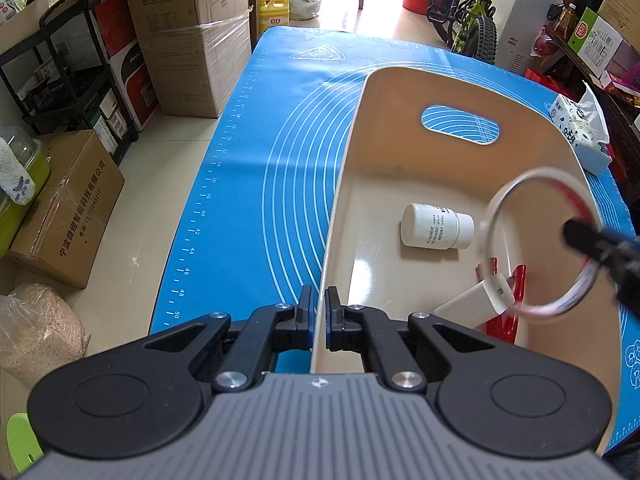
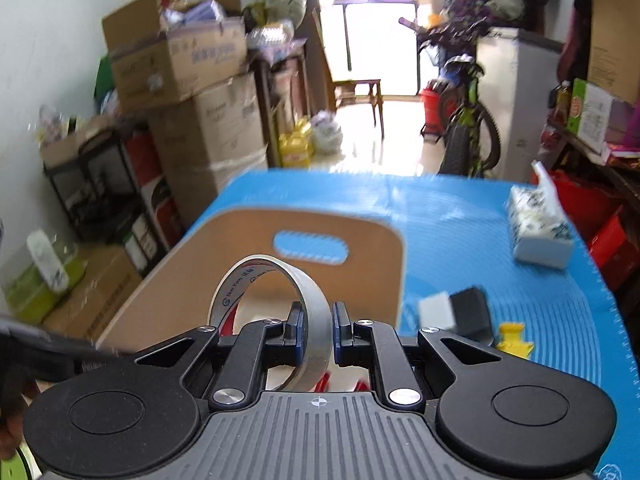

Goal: Organize rigid objects
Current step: 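Carry the grey tape roll into the basket and release it, then grasp the green tape roll with the right tool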

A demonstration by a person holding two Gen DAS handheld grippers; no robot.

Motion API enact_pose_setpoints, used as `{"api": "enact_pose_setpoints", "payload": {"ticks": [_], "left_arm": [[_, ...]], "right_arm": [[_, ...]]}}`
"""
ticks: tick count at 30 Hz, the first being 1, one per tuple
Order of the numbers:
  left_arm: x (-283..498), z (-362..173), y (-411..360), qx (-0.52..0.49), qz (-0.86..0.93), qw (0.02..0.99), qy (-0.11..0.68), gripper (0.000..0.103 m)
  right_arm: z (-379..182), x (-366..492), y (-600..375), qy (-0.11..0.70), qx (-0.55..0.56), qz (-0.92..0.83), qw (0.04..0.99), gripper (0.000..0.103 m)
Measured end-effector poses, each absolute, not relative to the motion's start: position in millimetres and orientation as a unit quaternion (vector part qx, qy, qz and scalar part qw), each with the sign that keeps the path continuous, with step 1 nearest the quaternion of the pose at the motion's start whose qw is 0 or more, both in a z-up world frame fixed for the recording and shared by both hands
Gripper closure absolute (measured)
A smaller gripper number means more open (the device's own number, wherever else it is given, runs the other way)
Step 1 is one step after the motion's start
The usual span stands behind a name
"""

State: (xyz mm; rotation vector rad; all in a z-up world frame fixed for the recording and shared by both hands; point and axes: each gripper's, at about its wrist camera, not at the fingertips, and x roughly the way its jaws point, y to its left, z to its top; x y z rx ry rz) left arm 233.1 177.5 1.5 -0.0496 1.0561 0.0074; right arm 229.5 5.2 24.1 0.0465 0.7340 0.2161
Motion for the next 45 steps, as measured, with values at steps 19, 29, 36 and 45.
{"api": "enact_pose_setpoints", "payload": {"ticks": [19, 29, 36, 45], "left_arm": [[233, 2, 177, -0.024, 0.004, 0.863, 0.504, 0.096], [234, 3, 177, -0.025, 0.004, 0.863, 0.505, 0.096], [234, 3, 177, -0.025, 0.004, 0.863, 0.505, 0.096], [234, 3, 177, -0.024, 0.005, 0.863, 0.505, 0.096]], "right_arm": [[13, 223, 20, 0.408, -0.030, 0.145, 0.901, 0.052], [58, 224, -29, 0.337, -0.013, 0.091, 0.937, 0.048], [37, 235, -74, 0.347, -0.021, 0.034, 0.937, 0.048], [-15, 253, -85, 0.391, -0.043, 0.022, 0.919, 0.048]]}}
